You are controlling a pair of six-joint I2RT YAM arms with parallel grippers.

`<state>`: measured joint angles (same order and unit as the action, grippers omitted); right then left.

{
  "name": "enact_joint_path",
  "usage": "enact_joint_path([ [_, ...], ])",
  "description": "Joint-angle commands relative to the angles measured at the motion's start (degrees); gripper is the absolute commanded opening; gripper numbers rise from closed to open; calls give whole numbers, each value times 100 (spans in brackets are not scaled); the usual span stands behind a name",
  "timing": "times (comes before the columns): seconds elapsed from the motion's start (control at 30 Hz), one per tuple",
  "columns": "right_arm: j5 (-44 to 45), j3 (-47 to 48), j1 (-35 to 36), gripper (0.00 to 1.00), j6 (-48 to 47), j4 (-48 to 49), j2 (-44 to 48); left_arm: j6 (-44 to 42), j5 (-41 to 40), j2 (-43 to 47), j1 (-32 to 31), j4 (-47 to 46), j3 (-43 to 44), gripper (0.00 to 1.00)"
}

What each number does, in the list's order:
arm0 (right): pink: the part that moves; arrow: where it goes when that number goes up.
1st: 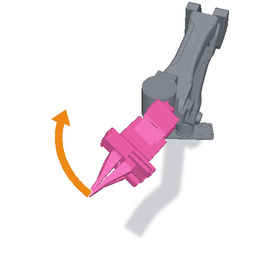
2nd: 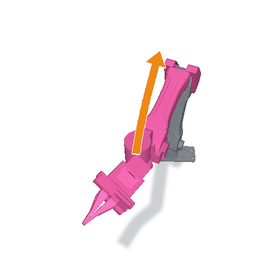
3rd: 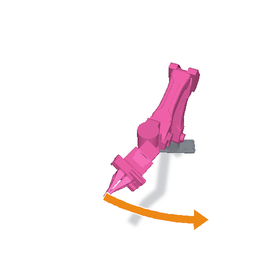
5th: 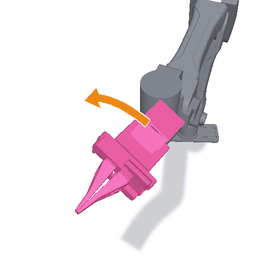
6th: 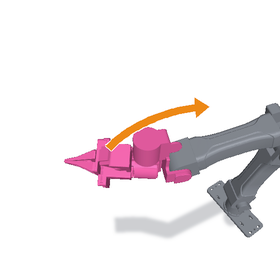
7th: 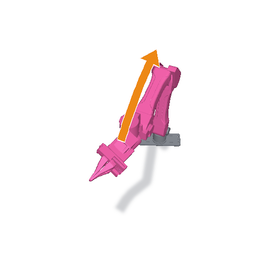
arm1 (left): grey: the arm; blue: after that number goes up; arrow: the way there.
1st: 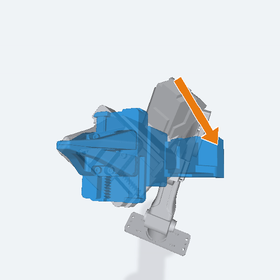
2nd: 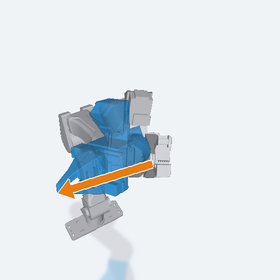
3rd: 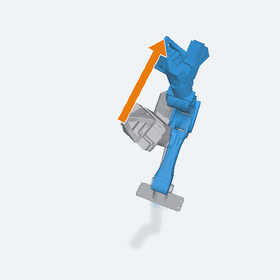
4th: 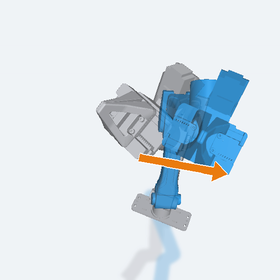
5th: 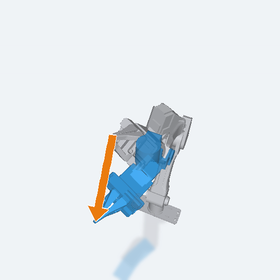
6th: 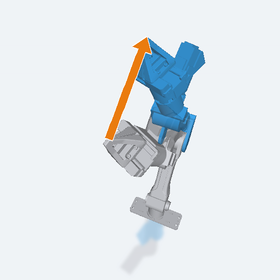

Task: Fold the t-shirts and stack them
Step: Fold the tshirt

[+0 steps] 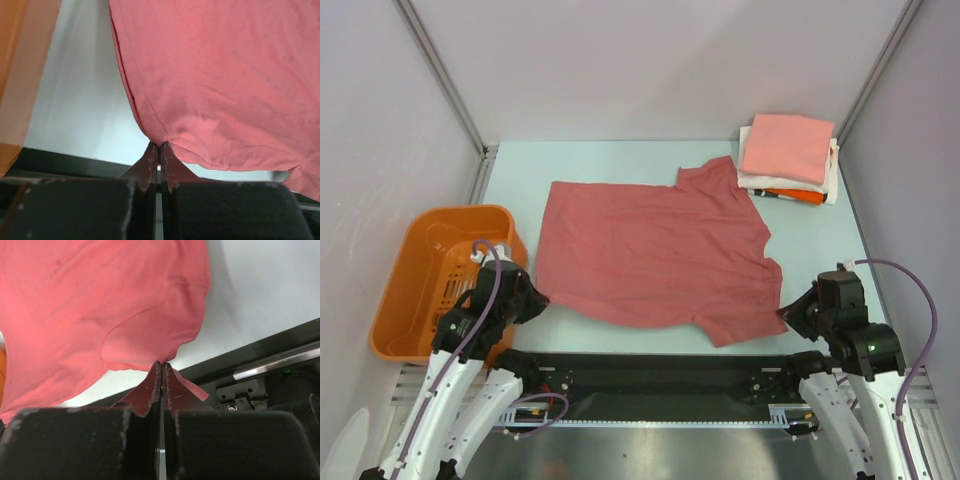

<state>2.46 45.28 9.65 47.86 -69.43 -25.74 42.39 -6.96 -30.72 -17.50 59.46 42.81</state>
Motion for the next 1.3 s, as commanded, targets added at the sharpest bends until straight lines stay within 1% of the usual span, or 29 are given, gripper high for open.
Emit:
enact_joint_path([
  [0.0,-113,271,19,0,-110,-28,-159,-47,-103,66,1,338,96,1],
  [0.13,-114,472,19,0,-180,507,-685,-170,-366,-188,1,163,298,1],
  [0.23,-88,622,19,0,-294,955,-1090,-284,-516,-680,27,-57,587,1],
  [0.3,-70,772,28,0,-391,1324,-1556,-371,-569,-1049,62,-285,763,1],
  [0.47,79,1132,28,0,-681,2064,-2671,-556,-412,-1849,413,-996,826,0],
  [0.5,192,1324,19,0,-716,2152,-3126,-600,-376,-2085,483,-1111,808,0],
  [0.57,246,1483,19,0,-804,2433,-3541,-644,-210,-2288,764,-1427,747,0],
  [0.6,281,1684,19,0,-813,2625,-3892,-705,-148,-2402,861,-1550,729,0],
  [0.67,343,1887,11,0,-857,2802,-4271,-767,-16,-2771,1125,-1683,808,0],
  [0.7,413,2019,19,0,-866,2864,-4665,-837,54,-2903,1178,-1779,860,0],
  [0.73,448,2281,2,0,-900,2873,-4851,-873,72,-3166,1239,-1815,957,0],
  [0.83,536,2634,-42,0,-971,2961,-5431,-969,72,-3554,1301,-1982,1141,0],
  [1.07,501,3153,-191,0,-1059,3199,-6477,-996,204,-4757,1609,-2386,1450,2],
  [1.17,440,3294,-296,0,-1120,3278,-6908,-987,230,-5197,1706,-2430,1730,8],
  [1.2,414,3399,-341,0,-1164,3339,-7014,-996,256,-5468,1714,-2431,1809,13],
  [1.23,361,3478,-367,11,-1295,3357,-7120,-1005,300,-5593,1732,-2431,1967,17],
  [1.27,204,3566,-420,21,-1375,3340,-7234,-1022,362,-5681,1732,-2387,2055,22],
])
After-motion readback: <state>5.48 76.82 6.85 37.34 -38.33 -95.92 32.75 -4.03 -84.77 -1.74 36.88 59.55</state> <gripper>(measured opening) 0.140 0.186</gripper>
